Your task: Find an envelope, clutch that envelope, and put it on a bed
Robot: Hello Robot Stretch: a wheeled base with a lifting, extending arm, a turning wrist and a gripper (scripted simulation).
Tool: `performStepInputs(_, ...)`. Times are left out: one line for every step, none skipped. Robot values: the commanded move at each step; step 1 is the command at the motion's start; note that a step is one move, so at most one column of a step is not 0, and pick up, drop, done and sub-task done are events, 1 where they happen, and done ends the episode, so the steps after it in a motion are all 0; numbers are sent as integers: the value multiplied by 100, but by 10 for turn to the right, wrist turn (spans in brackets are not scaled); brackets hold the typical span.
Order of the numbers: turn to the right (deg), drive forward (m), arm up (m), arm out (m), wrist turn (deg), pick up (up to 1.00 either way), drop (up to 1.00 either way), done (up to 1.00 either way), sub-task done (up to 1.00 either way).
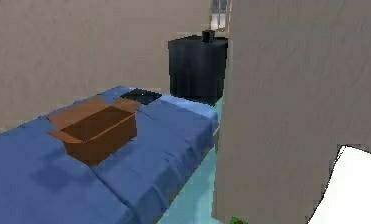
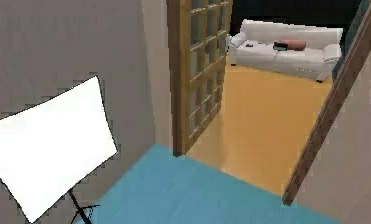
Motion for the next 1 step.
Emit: performStepInputs(450, 0, 0, 0, 0, 0, 0, 0, 0)
